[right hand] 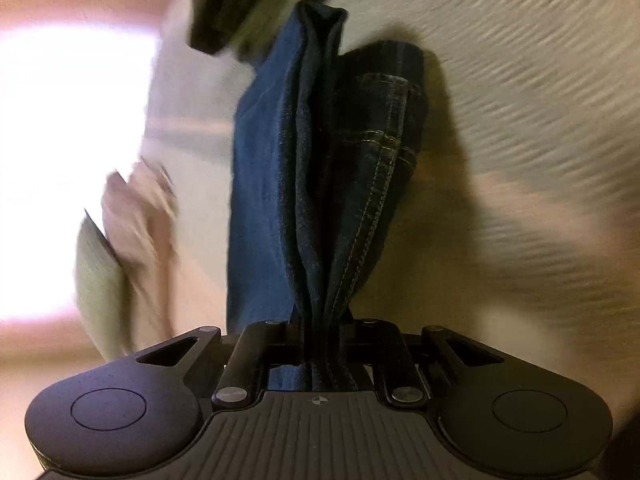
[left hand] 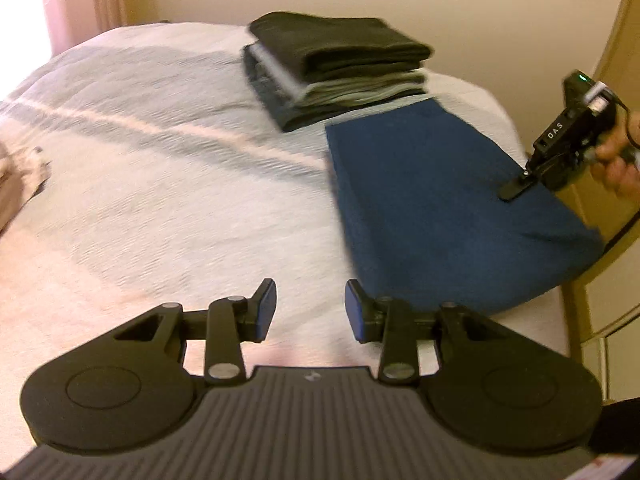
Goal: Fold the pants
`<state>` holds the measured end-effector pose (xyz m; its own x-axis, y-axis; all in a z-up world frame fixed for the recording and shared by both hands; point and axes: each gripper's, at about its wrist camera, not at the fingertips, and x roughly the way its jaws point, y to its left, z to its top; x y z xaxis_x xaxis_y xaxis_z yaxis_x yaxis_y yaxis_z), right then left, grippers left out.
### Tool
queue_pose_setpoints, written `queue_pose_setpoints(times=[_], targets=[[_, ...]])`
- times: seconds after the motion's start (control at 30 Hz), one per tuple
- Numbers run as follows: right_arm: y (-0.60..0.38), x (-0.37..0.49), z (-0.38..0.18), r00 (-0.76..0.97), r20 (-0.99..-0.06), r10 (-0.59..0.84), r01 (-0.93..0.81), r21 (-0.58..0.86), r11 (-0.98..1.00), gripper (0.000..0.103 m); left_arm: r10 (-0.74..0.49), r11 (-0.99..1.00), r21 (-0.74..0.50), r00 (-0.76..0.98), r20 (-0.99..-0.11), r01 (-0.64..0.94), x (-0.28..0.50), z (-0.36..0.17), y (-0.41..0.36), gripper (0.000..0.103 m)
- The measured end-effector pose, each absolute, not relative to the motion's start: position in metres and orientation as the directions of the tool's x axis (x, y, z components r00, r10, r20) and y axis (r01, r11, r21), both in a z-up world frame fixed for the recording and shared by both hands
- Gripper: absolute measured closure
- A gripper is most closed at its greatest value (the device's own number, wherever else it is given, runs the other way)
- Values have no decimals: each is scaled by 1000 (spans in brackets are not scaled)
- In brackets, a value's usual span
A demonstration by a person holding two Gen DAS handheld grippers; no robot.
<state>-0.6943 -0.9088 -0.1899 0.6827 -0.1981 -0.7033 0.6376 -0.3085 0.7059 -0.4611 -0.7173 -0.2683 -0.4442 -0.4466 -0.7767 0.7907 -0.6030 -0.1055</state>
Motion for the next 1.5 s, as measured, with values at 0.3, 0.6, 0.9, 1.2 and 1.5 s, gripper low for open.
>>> queue_pose_setpoints(times=[0.3, 0.6, 0.9, 1.2, 1.5], targets=[[-1027, -767, -169, 390, -904, 173, 875, 423, 237, 89, -420, -649, -130, -496, -760, 749, -557, -278, -739, 71], [-1037, -805, -189, 402, -910, 102, 835, 411, 366, 46, -359, -725, -92, -489, -795, 682, -663, -319, -823, 71], [-876, -738, -127, 390, -796, -463, 921, 331, 208, 37, -312, -815, -3, -444, -840, 579, -705, -366, -862, 67], [-805, -548, -198, 58, -816, -576, 855, -257, 450, 32, -350, -897, 117, -525, -776, 425, -659, -323, -818, 49], [-816, -526, -277, -185, -710, -680, 585, -635, 504, 40, -455, -818, 574, -575, -680, -33, -645, -370, -743, 16]])
